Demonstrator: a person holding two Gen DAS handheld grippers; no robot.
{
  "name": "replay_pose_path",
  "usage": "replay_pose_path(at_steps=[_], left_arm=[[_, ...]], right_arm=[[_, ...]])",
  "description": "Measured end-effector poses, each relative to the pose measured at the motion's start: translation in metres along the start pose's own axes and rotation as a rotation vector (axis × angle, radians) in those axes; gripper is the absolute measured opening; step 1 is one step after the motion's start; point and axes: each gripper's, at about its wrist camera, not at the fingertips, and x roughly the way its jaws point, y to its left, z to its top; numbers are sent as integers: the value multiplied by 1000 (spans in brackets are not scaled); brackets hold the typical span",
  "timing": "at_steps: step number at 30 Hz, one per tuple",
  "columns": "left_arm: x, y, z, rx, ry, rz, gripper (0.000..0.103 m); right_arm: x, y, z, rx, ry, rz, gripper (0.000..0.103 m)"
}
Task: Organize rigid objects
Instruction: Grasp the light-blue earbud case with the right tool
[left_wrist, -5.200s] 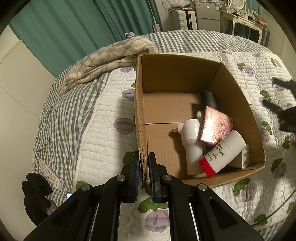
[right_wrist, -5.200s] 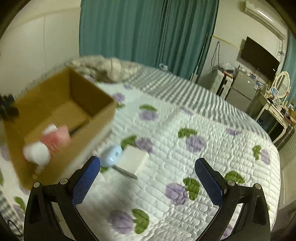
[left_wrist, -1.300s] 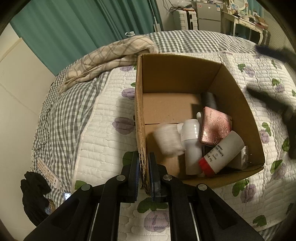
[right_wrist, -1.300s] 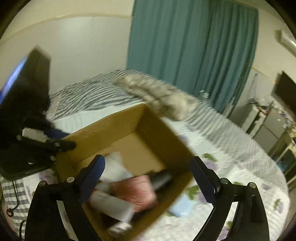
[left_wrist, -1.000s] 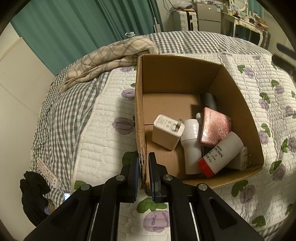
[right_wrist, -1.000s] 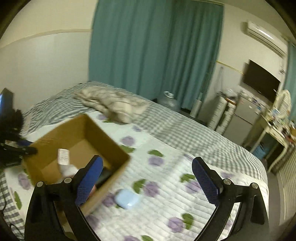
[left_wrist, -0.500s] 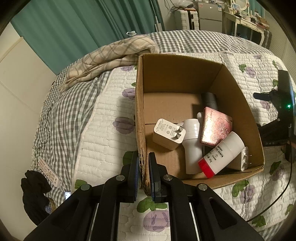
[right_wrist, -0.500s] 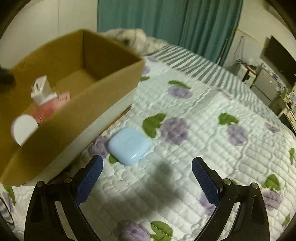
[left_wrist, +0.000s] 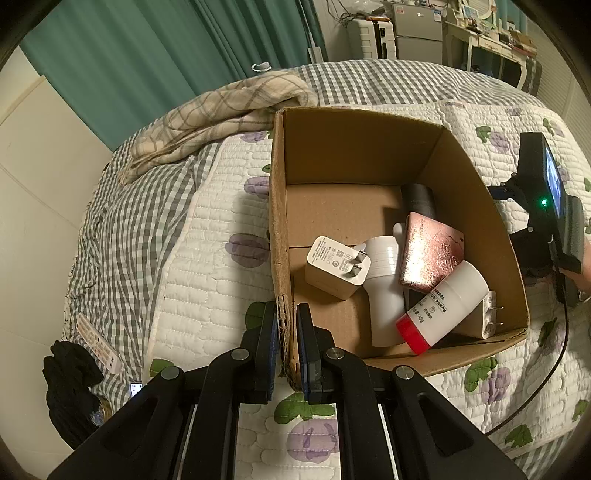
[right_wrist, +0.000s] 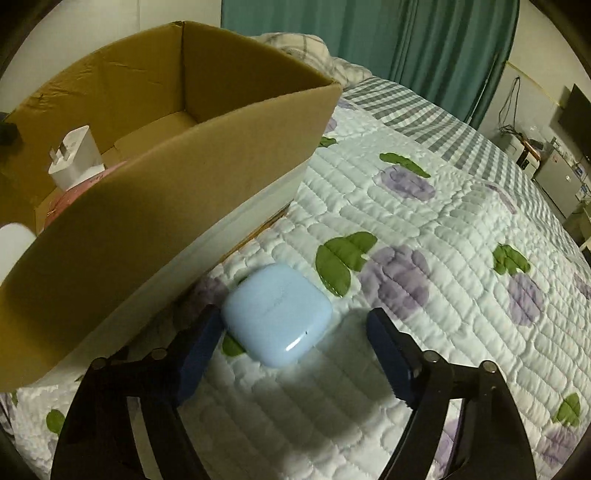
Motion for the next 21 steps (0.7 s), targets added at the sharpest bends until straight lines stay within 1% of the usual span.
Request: replay_pose_path(at_steps=[2,4,9,12,16,21], left_arm=[[0,0,0,1,1,2,10],[0,0,0,2,1,5,10],[0,0,0,1,1,4,10],[0,0,0,1,0,4,10],[0,0,0,2,0,4,10],[0,0,0,2,-2,5,10]], right_arm=[[-1,0,0,-3,-5,16,70],[-3,2,0,-10,-11,35,59],[-9,5,-2,-12,-18,35,59],[-19,7,-7,-3,-39,22,59],[-49,4,-10,28,-105,-3,59],[-94,-1,0,53,-167,-83,59]])
